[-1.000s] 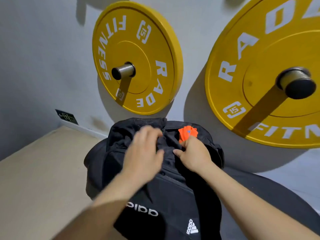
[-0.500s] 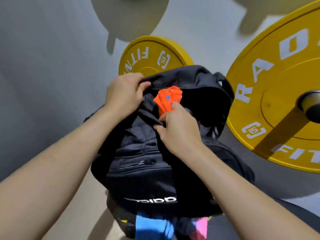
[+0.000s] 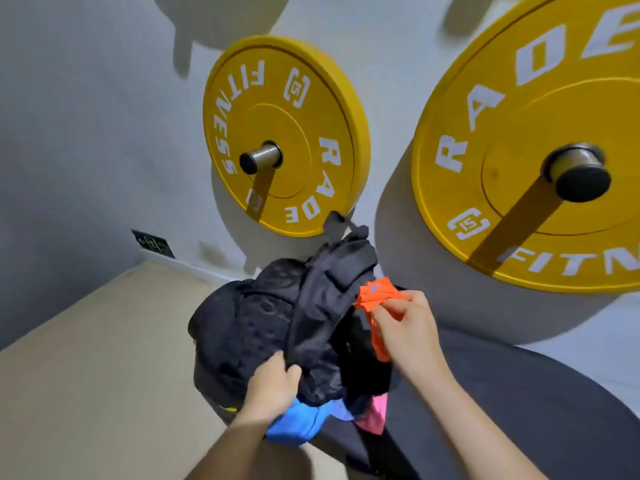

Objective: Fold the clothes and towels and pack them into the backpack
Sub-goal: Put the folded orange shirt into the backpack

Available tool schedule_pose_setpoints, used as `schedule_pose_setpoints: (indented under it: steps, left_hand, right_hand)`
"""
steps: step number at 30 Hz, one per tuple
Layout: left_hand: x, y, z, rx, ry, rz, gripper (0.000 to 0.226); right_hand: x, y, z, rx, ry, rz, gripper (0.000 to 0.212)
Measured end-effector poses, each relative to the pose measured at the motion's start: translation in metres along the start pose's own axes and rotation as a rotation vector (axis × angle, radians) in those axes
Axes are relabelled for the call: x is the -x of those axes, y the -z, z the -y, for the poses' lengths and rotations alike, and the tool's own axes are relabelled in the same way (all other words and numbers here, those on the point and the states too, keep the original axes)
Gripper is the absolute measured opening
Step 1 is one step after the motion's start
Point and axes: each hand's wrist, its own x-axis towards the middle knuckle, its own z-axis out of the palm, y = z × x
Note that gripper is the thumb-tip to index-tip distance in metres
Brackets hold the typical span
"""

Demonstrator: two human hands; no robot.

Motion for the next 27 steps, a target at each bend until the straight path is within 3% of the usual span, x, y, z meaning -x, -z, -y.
schedule_pose_setpoints:
  steps: [2, 3, 6, 8, 9, 13, 15, 17, 19, 20, 24, 25, 27]
  left_hand:
    - [0.006, -0.004, -0.002, -0.035, 0.008, 0.25, 0.045]
    - [0.008, 0.0, -0.009, 0.07, -0.025, 0.284, 0.052]
    - [0.011, 0.019, -0.045, 0.503, -0.15, 0.012, 0.043]
    - [0.0, 0.03, -0.065, 0.454, -0.207, -0.227, 0.013]
    - [-0.008, 0.034, -0.065, 0.446, -0.201, -0.309, 0.011]
    - [-0.05, 0.047, -0.022, 0.892, 0.13, -0.529, 0.023]
    - [-0.055, 0.052, 0.011, 0.937, 0.322, -0.56, 0.031]
    - [-0.052, 0.048, 0.038, 0.652, 0.487, -0.499, 0.056]
    - [-0.045, 0.044, 0.051, 0.237, 0.481, -0.501, 0.075]
    - [-0.046, 0.043, 0.052, 0.086, 0.37, -0.539, 0.075]
    - [-0.056, 0.035, 0.007, -0.403, -0.388, -0.607, 0.055]
    - [-0.057, 0.027, -0.008, -0.536, -0.47, -0.527, 0.054]
    - [-0.063, 0.007, -0.027, -0.656, -0.38, -0.251, 0.071]
  right_hand:
    - [0.003, -0.003, -0.009, 0.117, 0.03, 0.029, 0.04]
    - [0.002, -0.003, -0.009, 0.157, 0.07, 0.054, 0.037]
    - [-0.003, 0.004, -0.007, 0.226, 0.167, 0.169, 0.031]
    - [-0.006, 0.003, -0.01, 0.293, 0.21, 0.25, 0.025]
    - [-0.007, 0.001, -0.012, 0.314, 0.219, 0.256, 0.02]
    - [-0.014, -0.002, -0.03, 0.141, 0.068, 0.15, 0.023]
    - [-0.017, -0.008, -0.05, 0.073, -0.126, 0.169, 0.032]
    - [-0.017, -0.016, -0.07, 0.254, -0.248, 0.238, 0.04]
    - [-0.013, -0.026, -0.087, 0.472, -0.278, 0.297, 0.047]
    - [-0.011, -0.03, -0.092, 0.544, -0.275, 0.313, 0.049]
    - [-0.012, -0.035, -0.091, 0.709, -0.188, 0.347, 0.047]
    - [-0.013, -0.034, -0.088, 0.723, -0.144, 0.357, 0.046]
    - [-0.014, -0.033, -0.086, 0.724, -0.06, 0.379, 0.055]
